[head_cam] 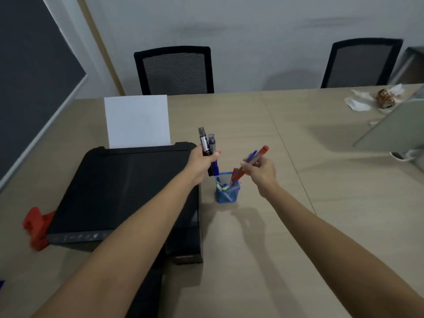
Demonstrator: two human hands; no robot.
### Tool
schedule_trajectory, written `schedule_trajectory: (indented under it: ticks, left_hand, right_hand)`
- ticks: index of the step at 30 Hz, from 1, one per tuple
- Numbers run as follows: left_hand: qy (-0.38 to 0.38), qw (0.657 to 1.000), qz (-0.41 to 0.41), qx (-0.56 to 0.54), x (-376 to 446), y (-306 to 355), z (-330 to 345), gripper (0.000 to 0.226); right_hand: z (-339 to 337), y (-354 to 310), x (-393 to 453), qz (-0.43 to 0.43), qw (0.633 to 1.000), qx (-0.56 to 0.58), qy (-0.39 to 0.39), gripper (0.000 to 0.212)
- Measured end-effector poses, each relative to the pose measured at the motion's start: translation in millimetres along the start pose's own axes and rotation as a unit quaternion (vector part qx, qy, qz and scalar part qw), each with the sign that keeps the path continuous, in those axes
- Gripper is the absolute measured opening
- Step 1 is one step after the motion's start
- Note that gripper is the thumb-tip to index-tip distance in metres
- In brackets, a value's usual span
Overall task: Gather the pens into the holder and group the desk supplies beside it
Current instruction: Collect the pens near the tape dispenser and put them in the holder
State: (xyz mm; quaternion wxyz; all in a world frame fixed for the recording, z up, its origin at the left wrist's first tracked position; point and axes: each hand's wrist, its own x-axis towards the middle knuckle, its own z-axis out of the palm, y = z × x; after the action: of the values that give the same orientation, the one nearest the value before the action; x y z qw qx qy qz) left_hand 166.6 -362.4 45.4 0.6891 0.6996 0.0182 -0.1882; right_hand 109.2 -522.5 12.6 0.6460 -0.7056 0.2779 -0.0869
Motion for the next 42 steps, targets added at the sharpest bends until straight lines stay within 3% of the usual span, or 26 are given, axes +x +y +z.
schedule_trajectory:
  ticks: [5,14,24,29,33,38,42]
  left_hand:
    - [0.005,0.999,-0.023,0.031,40.8,-24.0,21.6,0.034]
    - [-0.031,0.992,-0.082,0.086,68.2,-55.3,39.8,0.039]
    - [-0.021,0.987,-0.095,0.128,76.9,-65.9,43.3,0.034]
    - [-0.018,0.987,-0.118,0.11,73.7,-66.2,46.2,0.023]
    - [-0.015,0.988,-0.146,0.043,67.6,-50.1,46.5,0.014]
    - [-0.011,0.984,-0.108,0.145,66.0,-62.2,47.3,0.022]
    - [0.023,0.973,-0.136,0.184,64.2,-72.7,51.1,0.017]
  right_hand:
    - [11.5,25.4,24.0,0.011,0.998,-0.066,-0.014,0.007]
    - [18.3,60.5,46.6,0.006,0.985,-0.17,-0.039,0.017]
    - [17.8,64.0,38.4,-0.063,0.982,-0.175,-0.016,0.013]
    - [22.8,66.5,38.2,-0.092,0.968,-0.231,-0.03,0.013]
    - [16.6,61.7,34.5,-0.094,0.978,-0.176,-0.056,0.024]
    - [16.4,54.6,31.9,-0.094,0.981,-0.161,-0.054,0.035]
    - [17.7,68.9,36.1,-0.057,0.979,-0.187,-0.063,0.017]
